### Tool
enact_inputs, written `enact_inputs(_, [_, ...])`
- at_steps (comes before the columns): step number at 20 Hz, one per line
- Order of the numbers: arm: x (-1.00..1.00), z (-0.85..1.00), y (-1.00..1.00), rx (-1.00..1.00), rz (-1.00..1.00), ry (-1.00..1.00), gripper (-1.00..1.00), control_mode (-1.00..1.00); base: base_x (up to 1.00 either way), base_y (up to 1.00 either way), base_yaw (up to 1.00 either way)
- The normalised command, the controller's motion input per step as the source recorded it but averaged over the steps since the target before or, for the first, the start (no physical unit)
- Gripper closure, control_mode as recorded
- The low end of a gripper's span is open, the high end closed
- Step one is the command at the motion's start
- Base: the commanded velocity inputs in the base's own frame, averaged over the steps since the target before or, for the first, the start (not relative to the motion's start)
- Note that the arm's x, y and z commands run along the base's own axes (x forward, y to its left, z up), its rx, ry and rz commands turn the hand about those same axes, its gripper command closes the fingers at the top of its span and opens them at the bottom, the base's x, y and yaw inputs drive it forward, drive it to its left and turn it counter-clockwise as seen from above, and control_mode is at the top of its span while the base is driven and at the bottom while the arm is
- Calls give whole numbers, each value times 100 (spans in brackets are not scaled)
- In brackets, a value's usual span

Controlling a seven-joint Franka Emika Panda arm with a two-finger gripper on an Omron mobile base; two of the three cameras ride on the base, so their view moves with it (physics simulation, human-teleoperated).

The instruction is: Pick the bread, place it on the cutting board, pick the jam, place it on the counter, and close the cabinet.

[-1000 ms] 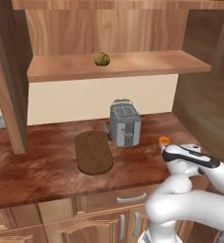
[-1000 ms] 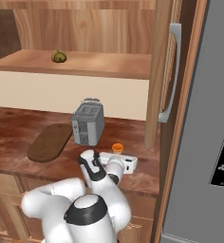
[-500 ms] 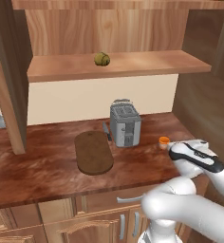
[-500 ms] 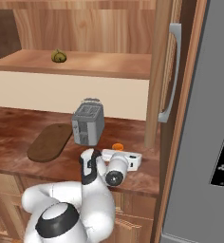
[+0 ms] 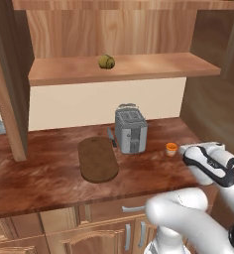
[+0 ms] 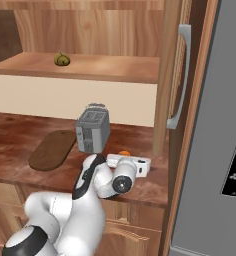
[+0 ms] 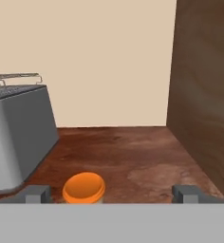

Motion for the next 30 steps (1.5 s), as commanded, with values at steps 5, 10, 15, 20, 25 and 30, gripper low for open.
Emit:
enact_inputs(5, [-23, 23, 20, 0, 0, 0, -100, -100, 0, 0, 0])
enact_inputs(10, [-23, 26, 14, 0, 0, 0, -100, -100, 0, 0, 0])
enact_inputs(15, [-14, 29, 14, 0, 0, 1, -100, -100, 0, 0, 0])
enact_inputs(20, [-18, 33, 10, 0, 0, 1, -100, -100, 0, 0, 0])
enact_inputs(25, [-30, 24, 4, 0, 0, 0, -100, -100, 0, 0, 0])
enact_inputs(30, [-29, 21, 4, 0, 0, 0, -100, -100, 0, 0, 0])
